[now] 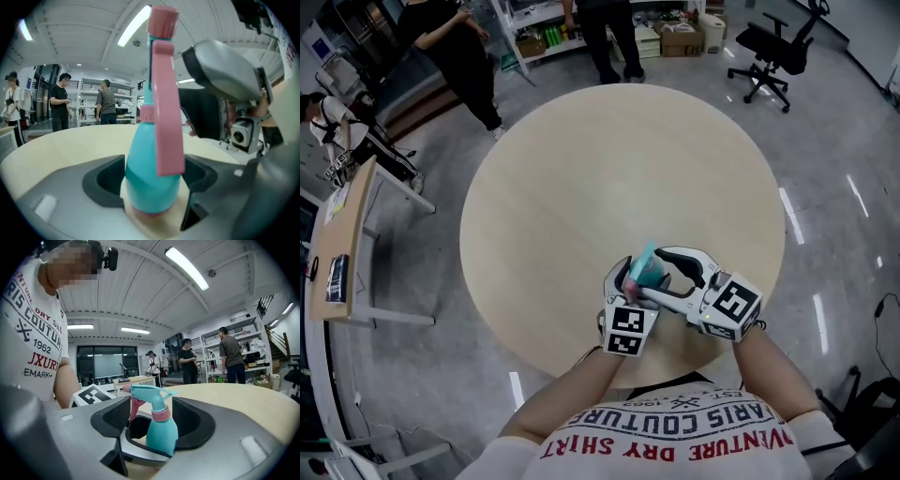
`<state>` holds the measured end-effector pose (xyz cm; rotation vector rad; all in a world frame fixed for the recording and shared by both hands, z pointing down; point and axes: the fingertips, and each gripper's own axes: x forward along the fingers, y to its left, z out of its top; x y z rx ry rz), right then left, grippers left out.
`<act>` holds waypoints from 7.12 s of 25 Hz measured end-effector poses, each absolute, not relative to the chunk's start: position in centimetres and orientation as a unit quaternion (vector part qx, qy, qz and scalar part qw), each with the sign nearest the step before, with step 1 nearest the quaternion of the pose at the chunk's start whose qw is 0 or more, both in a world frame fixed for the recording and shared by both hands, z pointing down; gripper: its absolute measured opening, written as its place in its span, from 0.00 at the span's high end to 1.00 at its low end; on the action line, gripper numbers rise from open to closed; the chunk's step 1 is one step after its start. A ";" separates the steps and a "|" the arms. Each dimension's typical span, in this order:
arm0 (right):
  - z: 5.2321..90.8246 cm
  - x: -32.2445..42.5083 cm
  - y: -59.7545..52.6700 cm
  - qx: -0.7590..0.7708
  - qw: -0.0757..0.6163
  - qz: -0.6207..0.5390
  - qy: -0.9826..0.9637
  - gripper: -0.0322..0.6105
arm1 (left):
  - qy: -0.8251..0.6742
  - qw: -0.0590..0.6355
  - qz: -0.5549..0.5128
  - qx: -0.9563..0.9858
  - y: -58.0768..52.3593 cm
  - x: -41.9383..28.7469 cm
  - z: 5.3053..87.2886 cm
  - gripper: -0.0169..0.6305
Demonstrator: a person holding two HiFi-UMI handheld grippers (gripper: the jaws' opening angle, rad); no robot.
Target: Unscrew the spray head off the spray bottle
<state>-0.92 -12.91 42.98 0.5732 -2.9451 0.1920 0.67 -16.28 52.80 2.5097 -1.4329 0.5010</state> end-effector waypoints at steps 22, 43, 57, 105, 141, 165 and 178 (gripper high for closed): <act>44.7 -1.6 -14.9 0.184 0.118 0.007 -0.976 0.75 | -0.440 0.089 0.177 0.876 -16.1 1.3 52.6 0.43; 44.5 -2.5 -13.1 -0.060 0.109 0.064 -0.990 0.75 | -0.098 0.071 0.183 0.976 -13.3 1.0 52.8 0.42; 44.1 -0.2 -13.3 0.048 0.106 0.095 -0.989 0.59 | -0.218 0.079 0.180 0.956 -14.3 0.4 52.8 0.42; 35.3 -2.2 -13.2 0.059 0.019 0.040 -0.997 0.74 | -0.218 0.071 0.184 0.956 -12.6 -1.3 53.3 0.42; 56.4 2.9 -18.1 0.272 0.323 0.171 -0.890 0.71 | -0.275 0.105 0.164 0.942 -11.8 -3.5 53.0 0.42; 39.8 2.4 0.4 0.235 0.119 0.119 -0.957 0.95 | -0.216 0.136 -0.028 0.966 1.2 -7.4 37.8 0.97; 39.9 2.2 32.2 0.235 0.100 0.126 -0.959 0.95 | -0.247 0.122 0.039 0.960 31.4 -2.9 39.1 0.97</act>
